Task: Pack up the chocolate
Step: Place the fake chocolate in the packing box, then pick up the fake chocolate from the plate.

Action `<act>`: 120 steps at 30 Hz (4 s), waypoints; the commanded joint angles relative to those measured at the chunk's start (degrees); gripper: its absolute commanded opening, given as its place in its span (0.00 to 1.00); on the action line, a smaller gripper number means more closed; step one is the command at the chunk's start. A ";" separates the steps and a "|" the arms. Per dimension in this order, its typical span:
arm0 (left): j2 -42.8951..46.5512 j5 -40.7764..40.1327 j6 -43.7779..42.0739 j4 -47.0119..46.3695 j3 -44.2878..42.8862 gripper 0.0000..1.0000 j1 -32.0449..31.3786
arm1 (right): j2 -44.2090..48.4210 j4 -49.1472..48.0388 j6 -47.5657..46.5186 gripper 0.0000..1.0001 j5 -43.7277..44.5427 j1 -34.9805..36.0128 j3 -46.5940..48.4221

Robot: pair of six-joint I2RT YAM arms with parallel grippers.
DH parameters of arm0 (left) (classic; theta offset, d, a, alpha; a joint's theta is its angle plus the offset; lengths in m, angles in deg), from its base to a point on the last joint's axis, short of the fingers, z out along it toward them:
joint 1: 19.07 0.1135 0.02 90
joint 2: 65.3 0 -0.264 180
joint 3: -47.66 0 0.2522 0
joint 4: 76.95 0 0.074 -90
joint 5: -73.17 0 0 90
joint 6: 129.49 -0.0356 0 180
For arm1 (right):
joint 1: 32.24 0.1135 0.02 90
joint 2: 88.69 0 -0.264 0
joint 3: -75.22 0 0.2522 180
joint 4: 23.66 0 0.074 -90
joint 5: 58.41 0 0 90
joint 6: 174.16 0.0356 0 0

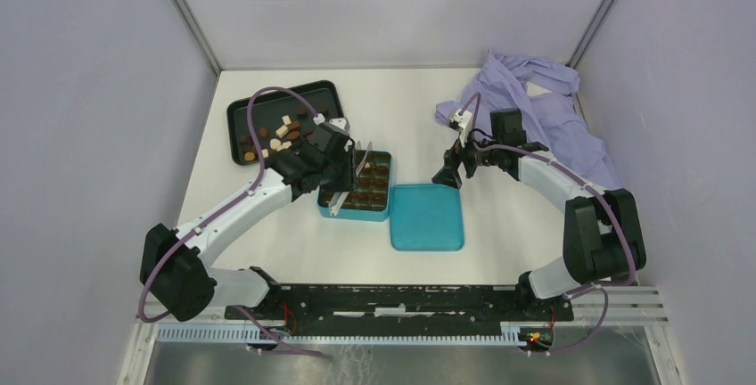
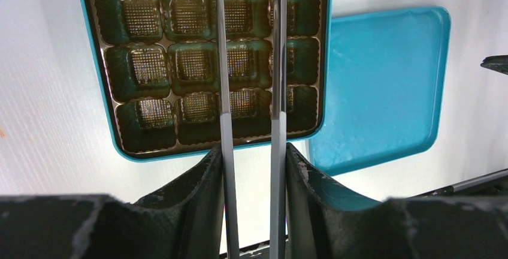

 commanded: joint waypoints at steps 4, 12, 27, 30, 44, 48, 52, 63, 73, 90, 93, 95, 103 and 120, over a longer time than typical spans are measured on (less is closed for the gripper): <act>0.86 -1.45 -1.71 -2.96 -1.33 0.43 -0.38 | 0.22 -1.14 -0.08 0.93 -0.73 -0.12 -0.22; 3.23 -2.35 -1.27 -2.18 -4.45 0.40 -0.41 | 0.19 -0.94 -0.08 0.93 -0.73 -0.10 -0.05; 4.49 3.45 -4.20 -2.74 -9.73 0.39 10.23 | 0.36 -0.86 -0.08 0.92 -1.08 -0.06 0.22; 4.29 8.43 -5.24 -3.10 -9.76 0.40 17.26 | 0.42 -0.87 -0.08 0.93 -1.17 -0.14 0.28; -8.84 13.88 -12.80 -0.53 -17.59 0.40 32.69 | 0.78 -1.02 -0.07 0.92 -1.61 -0.11 0.57; -12.81 12.76 -15.86 0.70 -19.99 0.40 33.90 | 0.67 -0.89 -0.16 0.93 -1.34 -0.14 0.75; -16.92 10.91 -19.43 3.05 -23.26 0.40 34.06 | 0.47 -0.78 -0.17 0.93 -1.26 -0.07 0.92; -26.54 7.54 -24.06 6.92 -31.34 0.41 34.00 | 0.14 -0.59 -0.17 0.93 -1.35 -0.13 1.07; -32.76 6.44 -25.00 8.57 -37.06 0.41 34.06 | -0.05 -0.61 -0.08 0.93 -1.43 -0.06 0.87; -37.11 4.69 -26.19 9.45 -41.95 0.45 34.01 | -0.78 -0.69 0.19 0.93 -1.96 -0.09 1.10; -37.85 4.59 -26.38 9.74 -43.18 0.46 34.07 | -0.93 -0.77 0.36 0.92 -2.14 -0.08 1.01; -38.54 4.37 -26.62 10.00 -43.77 0.46 34.04 | -0.81 -0.74 0.43 0.92 -2.14 -0.09 1.00; -40.47 3.40 -27.88 10.94 -44.96 0.48 34.07 | -0.79 -0.78 0.45 0.92 -2.14 -0.08 1.01; -41.72 4.44 -28.28 11.83 -44.92 0.47 34.13 | -0.65 -0.78 0.45 0.93 -2.05 -0.09 0.83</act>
